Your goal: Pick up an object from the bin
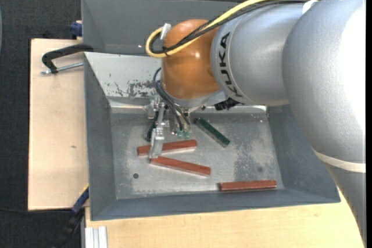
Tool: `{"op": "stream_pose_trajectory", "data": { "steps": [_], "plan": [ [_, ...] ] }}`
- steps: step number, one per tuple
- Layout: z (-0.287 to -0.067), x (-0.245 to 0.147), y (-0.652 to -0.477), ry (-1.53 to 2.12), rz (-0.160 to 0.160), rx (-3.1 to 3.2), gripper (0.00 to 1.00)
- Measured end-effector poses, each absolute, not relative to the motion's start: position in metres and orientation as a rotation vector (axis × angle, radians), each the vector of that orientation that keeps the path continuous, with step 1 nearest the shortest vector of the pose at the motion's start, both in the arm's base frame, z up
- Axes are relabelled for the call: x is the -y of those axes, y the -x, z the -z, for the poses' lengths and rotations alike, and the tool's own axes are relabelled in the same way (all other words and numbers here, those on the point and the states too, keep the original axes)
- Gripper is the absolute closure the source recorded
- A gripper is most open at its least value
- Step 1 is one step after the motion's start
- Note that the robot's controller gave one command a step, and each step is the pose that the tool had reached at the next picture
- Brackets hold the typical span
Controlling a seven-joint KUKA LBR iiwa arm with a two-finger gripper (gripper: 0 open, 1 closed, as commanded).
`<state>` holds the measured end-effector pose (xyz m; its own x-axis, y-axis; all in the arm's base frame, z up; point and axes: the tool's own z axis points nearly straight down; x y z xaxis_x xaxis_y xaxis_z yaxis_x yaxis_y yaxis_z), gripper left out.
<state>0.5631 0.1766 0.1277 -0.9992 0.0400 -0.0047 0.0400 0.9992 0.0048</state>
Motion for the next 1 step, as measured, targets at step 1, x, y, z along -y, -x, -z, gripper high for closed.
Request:
{"op": "stream_pose_trajectory", "data": {
  "steps": [1],
  "plan": [
    [-0.0915,-0.1609,-0.5436,-0.410,0.006,-3.113,0.00]
  ]
}}
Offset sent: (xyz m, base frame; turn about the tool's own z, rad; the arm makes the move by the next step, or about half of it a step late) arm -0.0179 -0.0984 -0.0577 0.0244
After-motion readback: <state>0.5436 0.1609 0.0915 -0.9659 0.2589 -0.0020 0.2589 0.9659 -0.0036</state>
